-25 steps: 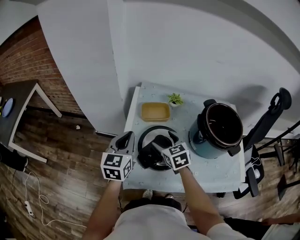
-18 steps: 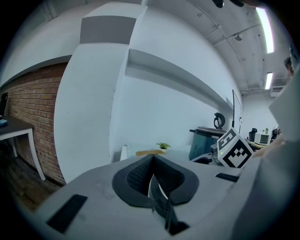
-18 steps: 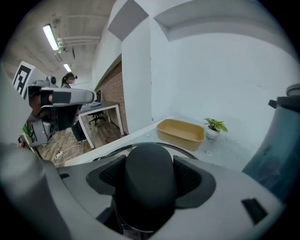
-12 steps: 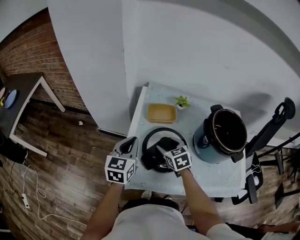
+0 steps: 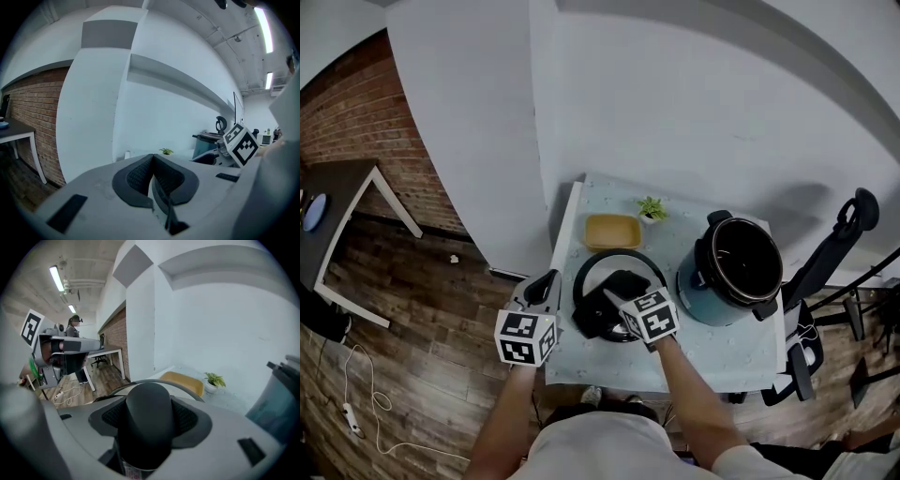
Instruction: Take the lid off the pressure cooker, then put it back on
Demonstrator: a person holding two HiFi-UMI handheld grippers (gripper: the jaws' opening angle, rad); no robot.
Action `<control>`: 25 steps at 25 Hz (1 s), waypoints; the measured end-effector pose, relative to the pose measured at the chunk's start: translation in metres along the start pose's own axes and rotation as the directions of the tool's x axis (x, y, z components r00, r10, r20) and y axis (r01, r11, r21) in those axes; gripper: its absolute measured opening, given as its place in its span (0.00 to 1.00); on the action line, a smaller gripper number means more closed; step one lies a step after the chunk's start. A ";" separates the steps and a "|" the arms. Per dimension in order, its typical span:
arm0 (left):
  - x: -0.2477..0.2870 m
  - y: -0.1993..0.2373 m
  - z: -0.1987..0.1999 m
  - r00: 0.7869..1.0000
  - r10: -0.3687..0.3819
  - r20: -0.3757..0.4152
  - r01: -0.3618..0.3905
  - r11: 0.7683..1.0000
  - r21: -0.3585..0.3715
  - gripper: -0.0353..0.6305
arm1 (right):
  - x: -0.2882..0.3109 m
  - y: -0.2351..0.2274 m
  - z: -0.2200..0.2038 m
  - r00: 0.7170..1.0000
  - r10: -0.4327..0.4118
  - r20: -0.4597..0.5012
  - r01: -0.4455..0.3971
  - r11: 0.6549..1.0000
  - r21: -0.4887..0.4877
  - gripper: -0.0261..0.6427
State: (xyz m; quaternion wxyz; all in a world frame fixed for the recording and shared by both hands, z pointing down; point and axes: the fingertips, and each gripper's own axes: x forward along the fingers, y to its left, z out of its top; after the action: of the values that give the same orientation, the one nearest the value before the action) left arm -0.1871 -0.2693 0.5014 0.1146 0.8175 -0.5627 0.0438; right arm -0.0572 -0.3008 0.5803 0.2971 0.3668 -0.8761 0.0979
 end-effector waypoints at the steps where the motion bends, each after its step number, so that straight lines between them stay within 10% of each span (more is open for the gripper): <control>1: -0.001 0.002 0.006 1.000 0.005 0.010 -0.005 1.000 0.002 0.07 | -0.005 0.000 0.010 1.000 -0.002 0.015 0.002 1.000 -0.006 0.45; 10: -0.007 0.006 0.086 0.990 0.013 0.139 -0.022 0.998 0.058 0.07 | -0.071 -0.021 0.101 0.985 -0.092 0.147 0.099 0.994 -0.040 0.45; 25: 0.060 -0.109 0.129 0.952 -0.258 0.164 0.239 0.963 0.123 0.07 | -0.206 -0.136 0.130 0.899 -0.388 0.205 0.367 0.921 0.132 0.45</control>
State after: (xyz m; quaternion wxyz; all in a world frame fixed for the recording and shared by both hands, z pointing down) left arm -0.0715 -0.3172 0.3737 0.0264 0.8873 -0.4602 -0.0156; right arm 0.0943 -0.3280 0.3477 0.1914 0.5514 -0.8112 0.0352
